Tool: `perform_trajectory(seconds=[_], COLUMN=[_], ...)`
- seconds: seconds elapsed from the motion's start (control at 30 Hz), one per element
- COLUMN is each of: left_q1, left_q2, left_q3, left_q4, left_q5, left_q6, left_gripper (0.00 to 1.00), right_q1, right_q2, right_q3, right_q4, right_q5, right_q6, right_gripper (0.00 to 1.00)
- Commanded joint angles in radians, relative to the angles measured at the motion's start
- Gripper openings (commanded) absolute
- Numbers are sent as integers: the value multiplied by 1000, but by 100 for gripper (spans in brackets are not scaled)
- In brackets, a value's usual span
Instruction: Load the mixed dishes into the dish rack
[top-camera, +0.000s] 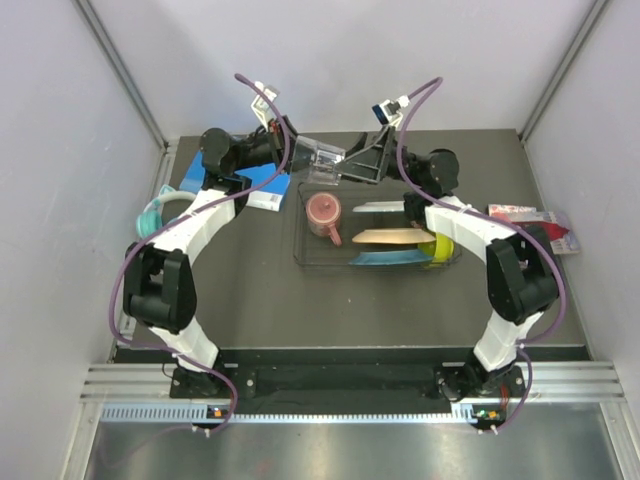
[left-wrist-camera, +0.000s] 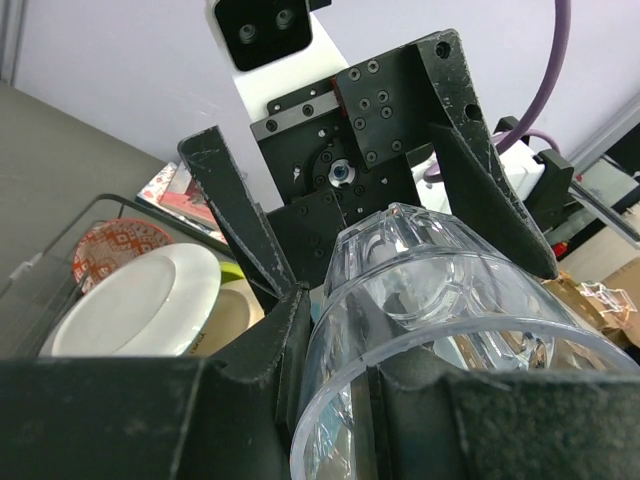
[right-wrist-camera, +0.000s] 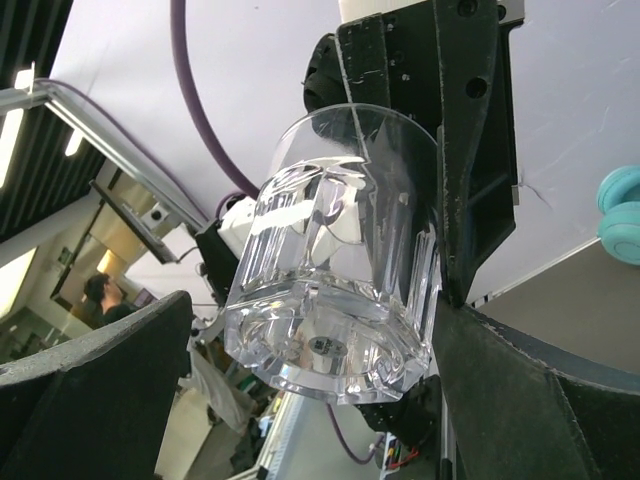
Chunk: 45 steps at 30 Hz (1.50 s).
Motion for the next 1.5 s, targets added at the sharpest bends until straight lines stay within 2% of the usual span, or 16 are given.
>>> perform_trajectory(seconds=[0.0, 0.27, 0.33, 0.5, 0.57, 0.63, 0.67, 0.7, 0.73, 0.77, 0.9, 1.03, 1.17, 1.33, 1.4, 1.47], left_q1=[-18, -27, -28, -30, -30, -30, -28, -27, -22, -18, 54, 161, 318, 487, 530, 544], left_q2=[2, 25, 27, 31, 25, 22, 16, 13, -1, -10, -56, -131, -191, -266, -274, -263], left_q3=[-10, -5, -7, -18, -28, -39, -47, -50, -57, -65, -122, -133, -79, -33, -19, -31], left_q4=[5, -46, -49, -54, -75, -118, -147, -253, -302, -346, -435, -568, -780, -1098, -1395, -1542], left_q5=[-8, -21, -24, -21, -19, -16, -19, -21, -16, -16, 5, 40, 134, 196, 98, 56], left_q6=[70, 136, 139, 157, 179, 214, 232, 302, 343, 404, 484, 568, 734, 971, 1232, 1466], left_gripper=[0, 0, 0, 0, 0, 0, 4, 27, 40, 46, 99, 99, 99, 99, 99, 99], right_q1=[13, 36, 42, 56, 56, 56, 56, 54, 53, 48, 30, -1, -33, -44, -7, 22], right_q2=[15, 25, 41, 78, 84, 81, 79, 76, 72, 67, 30, -22, -117, -171, -134, -93], right_q3=[55, 64, 75, 107, 110, 110, 109, 107, 103, 89, 44, 43, 64, 237, 430, 599], right_q4=[68, 42, 49, 103, 109, 115, 115, 115, 121, 122, 128, 47, -316, -1084, -1532, -1748], right_q5=[54, 94, 98, 97, 92, 89, 85, 80, 75, 75, 74, 25, -1, 84, 184, 323], right_q6=[14, -18, -6, 48, 55, 57, 57, 57, 57, 55, 40, -15, -351, -795, -1088, -1251], right_gripper=[100, 100, 94, 55, 47, 27, 13, 7, 3, 0, 0, 0, 0, 0, 0, 0])
